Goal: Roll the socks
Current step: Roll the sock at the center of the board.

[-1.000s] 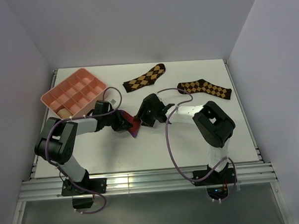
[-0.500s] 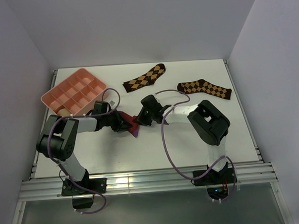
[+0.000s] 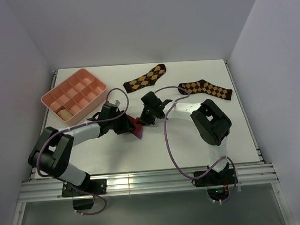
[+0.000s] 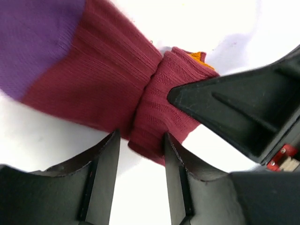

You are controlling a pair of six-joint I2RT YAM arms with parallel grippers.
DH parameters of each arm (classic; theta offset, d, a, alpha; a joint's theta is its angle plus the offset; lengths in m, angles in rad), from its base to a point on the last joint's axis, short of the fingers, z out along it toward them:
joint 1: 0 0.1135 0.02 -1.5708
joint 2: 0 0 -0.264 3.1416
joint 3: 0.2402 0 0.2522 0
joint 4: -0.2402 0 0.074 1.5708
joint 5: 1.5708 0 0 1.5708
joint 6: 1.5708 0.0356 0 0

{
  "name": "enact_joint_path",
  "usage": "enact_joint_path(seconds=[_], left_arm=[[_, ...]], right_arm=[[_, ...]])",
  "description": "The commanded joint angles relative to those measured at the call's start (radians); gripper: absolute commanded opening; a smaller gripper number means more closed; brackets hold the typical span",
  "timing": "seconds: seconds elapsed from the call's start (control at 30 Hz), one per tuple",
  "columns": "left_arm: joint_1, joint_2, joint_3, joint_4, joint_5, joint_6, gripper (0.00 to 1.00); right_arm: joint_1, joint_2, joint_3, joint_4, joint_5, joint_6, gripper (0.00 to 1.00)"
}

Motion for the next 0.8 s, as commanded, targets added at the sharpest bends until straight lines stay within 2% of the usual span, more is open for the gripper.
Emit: enact_joint_path(seconds=[0.0, 0.03, 0.1, 0.17, 0.3, 0.4, 0.6, 0.77], left_arm=[[-0.124, -0.121, 0.036, -0.147, -0.34, 0.132, 0.47], [-0.161, -0.15, 0.034, -0.145, -0.505, 0.168, 0.47], [-0.28, -0.222, 0.023, -0.124, -0.631, 0.205, 0.5], [-0.337, -0.256, 0.023, -0.107, -0.736, 0.257, 0.53], [-0.469, -0.234, 0.037, -0.043, -0.834, 0.353, 0.56], [-0.532, -0.158, 0.072, -0.046, -0.888, 0.39, 0.57], [-0.629, -0.012, 0.129, -0.026, -0.985, 0.419, 0.56], [-0.666, 0.088, 0.172, -0.024, -1.043, 0.465, 0.57]], right_arm=[[-0.014, 0.028, 0.061, -0.211, 0.038, -0.07, 0.0], [-0.014, 0.031, 0.073, -0.22, 0.033, -0.078, 0.0], [-0.019, 0.04, 0.085, -0.249, 0.023, -0.079, 0.0], [-0.022, 0.051, 0.09, -0.252, 0.004, -0.081, 0.0], [-0.034, 0.066, 0.095, -0.257, -0.031, -0.089, 0.0], [-0.04, 0.075, 0.105, -0.275, -0.042, -0.098, 0.0], [-0.048, 0.092, 0.124, -0.303, -0.057, -0.105, 0.0], [-0.049, 0.103, 0.113, -0.288, -0.082, -0.102, 0.0]])
